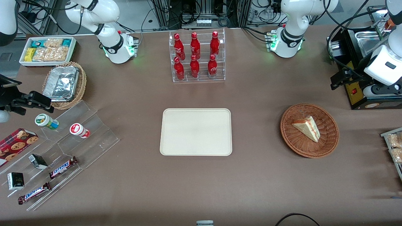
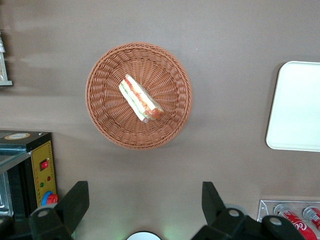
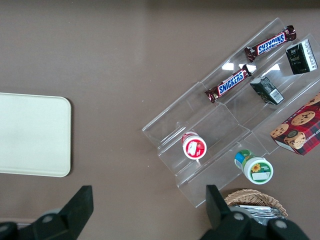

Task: Place sandwich from basket to tray
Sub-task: 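Move the left gripper from rest toward the wicker basket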

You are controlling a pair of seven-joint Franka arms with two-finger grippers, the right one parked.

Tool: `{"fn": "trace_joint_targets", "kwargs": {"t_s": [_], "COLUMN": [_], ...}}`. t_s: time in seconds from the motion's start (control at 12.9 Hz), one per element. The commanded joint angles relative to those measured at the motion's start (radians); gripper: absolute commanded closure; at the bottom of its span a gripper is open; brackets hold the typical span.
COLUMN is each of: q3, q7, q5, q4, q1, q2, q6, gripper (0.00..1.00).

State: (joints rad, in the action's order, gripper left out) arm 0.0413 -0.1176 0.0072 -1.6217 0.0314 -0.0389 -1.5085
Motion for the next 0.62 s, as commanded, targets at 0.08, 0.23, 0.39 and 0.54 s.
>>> {"fn": "trace_joint_targets", "kwargs": {"t_s": [0.08, 0.23, 0.39, 0.54], "q3": [-0.012, -0.014, -0.014, -0.015], "q7": [0.016, 0.018, 0.015, -0.007], "q5": [0.01, 0.014, 0.017, 0.017], "q4": [0.023, 0.023, 0.014, 0.014], "q1": [0.004, -0.001, -0.002, -0.002], "q2": [0.008, 0.027, 0.05, 0.089], "q6": [0.033, 0.033, 0.021, 0.021], "gripper": [0.0, 0.0, 0.0, 0.0]}}
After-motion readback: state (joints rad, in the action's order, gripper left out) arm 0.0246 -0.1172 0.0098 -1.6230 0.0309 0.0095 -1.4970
